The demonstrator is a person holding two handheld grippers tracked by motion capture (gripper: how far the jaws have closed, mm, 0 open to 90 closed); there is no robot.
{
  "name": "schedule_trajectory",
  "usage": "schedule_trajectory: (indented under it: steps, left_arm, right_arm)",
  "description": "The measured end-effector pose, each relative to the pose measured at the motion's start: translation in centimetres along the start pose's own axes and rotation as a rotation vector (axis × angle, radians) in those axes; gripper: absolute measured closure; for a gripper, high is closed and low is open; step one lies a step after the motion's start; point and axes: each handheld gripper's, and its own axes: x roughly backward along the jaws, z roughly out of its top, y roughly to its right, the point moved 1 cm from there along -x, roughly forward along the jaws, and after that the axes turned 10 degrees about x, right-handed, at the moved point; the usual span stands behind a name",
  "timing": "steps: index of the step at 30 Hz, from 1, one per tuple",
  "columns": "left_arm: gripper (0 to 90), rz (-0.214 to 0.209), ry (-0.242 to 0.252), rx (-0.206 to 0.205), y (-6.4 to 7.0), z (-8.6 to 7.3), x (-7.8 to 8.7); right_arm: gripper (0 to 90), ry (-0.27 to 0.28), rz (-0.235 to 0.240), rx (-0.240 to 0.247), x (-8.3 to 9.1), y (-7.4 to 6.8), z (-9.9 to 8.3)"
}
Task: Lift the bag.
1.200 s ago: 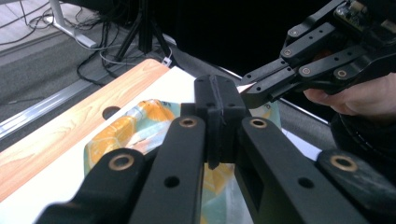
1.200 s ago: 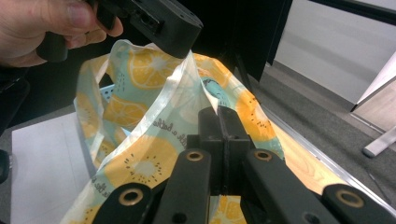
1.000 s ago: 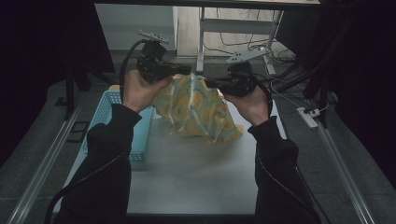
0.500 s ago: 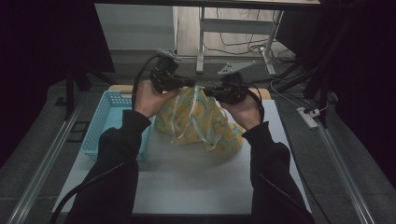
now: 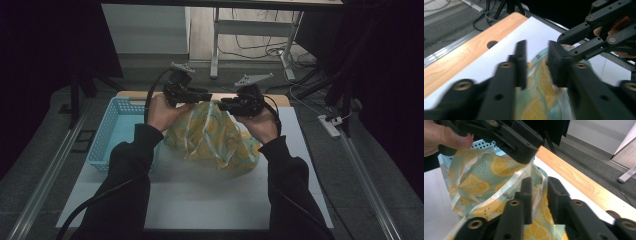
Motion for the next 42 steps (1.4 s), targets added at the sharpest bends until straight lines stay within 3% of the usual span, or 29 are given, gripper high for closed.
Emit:
schedule_trajectory:
  steps: [7,15,28,35,42]
  left_arm:
    - [40.5,0.012,0.024,-0.024,0.1,-1.3,1.3]
    - [26.6,0.042,0.003,-0.025,-0.3,-3.2,2.3]
    - [11.7,0.048,-0.039,-0.002,-0.7,-7.3,3.6]
    - [8.4,0.062,-0.04,0.021,-1.1,-9.9,4.7]
    - [4.2,0.072,-0.032,0.039,-1.3,-12.9,6.3]
  right_arm:
    - [54.3,0.003,0.013,-0.016,0.5,-0.5,-0.4]
    - [44.0,0.029,0.028,-0.033,1.4,-1.2,-1.0]
    - [29.8,0.04,0.024,-0.042,2.5,-2.5,-2.5]
    - [25.6,0.043,0.031,-0.057,3.4,-3.3,-3.9]
    - [21.8,0.026,0.007,-0.068,4.2,-3.8,-5.8]
